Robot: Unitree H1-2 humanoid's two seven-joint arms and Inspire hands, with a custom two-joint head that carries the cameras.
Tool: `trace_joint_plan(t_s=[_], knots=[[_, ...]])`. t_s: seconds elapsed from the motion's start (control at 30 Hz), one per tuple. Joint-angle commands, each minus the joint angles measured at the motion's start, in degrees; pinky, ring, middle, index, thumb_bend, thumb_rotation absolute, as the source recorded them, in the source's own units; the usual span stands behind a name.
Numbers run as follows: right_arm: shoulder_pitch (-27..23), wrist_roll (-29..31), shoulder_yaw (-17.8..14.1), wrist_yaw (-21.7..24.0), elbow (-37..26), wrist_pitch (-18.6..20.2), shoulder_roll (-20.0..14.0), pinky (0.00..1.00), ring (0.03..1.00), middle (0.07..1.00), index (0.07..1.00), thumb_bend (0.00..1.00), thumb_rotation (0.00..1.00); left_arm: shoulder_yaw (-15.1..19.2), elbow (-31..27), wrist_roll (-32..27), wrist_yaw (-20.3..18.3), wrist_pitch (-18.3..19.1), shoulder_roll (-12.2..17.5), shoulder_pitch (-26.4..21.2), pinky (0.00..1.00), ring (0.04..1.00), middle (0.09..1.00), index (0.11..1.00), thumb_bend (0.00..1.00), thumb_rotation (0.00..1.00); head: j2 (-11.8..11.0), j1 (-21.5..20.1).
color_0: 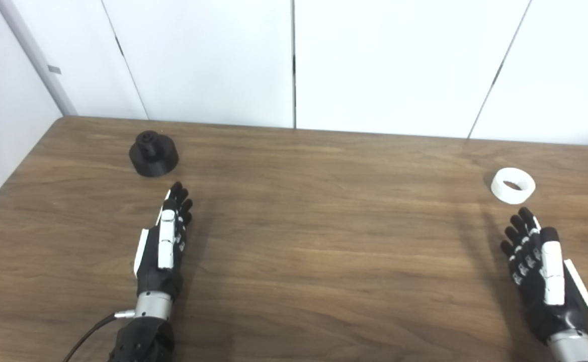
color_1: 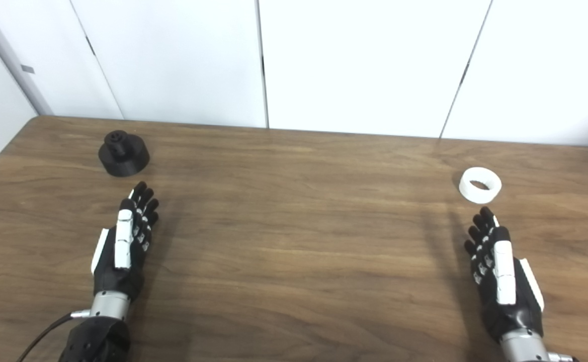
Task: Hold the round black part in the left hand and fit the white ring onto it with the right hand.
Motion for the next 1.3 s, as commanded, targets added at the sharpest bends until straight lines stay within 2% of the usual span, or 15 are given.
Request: trace_joint_plan(t_s=[0.0, 0.33, 0.57, 1.03, 1.27], knots=[[-1.47, 0.21, -0.14, -0.23, -1.47, -1.73, -0.56, 1.00, 1.000, 1.000, 1.000, 0.54, 1.00, -0.09, -0.30, 0.37, 0.01, -2.15, 0.39, -1.55, 1.00, 0.969, 0.977, 0.975, 0.48, 0.99, 0.04, 0.02], [-1.41, -0.15, -0.14, -0.42, -1.42, -1.51, -0.55, 1.00, 1.000, 1.000, 1.000, 0.55, 1.00, -0.02, -1.00, 0.23, 0.21, -1.25, 0.32, -1.53, 1.00, 0.972, 0.974, 0.968, 0.51, 0.95, 0.12, 0.05], [-1.38, -0.02, -0.15, -0.23, -1.19, -1.55, -0.63, 1.00, 1.000, 1.000, 1.000, 0.55, 1.00, -0.13, -1.12, 0.39, 0.36, -0.75, 0.27, -1.45, 0.99, 0.956, 0.963, 0.961, 0.56, 0.91, -0.28, 0.51], [-1.32, -0.13, -0.32, 0.08, -0.51, -2.64, -1.00, 1.00, 1.000, 1.000, 1.000, 0.54, 1.00, -0.22, -0.94, -0.11, 0.19, -1.35, -0.10, -1.49, 1.00, 0.968, 0.970, 0.964, 0.54, 0.92, -0.42, 0.93], [-1.16, 0.71, -0.57, 0.63, -0.22, -2.76, -1.33, 1.00, 1.000, 1.000, 1.000, 0.54, 1.00, -0.87, -1.14, 1.10, 0.53, -1.03, -0.42, -1.21, 1.00, 0.965, 0.971, 0.968, 0.55, 0.93, -2.04, 4.73]])
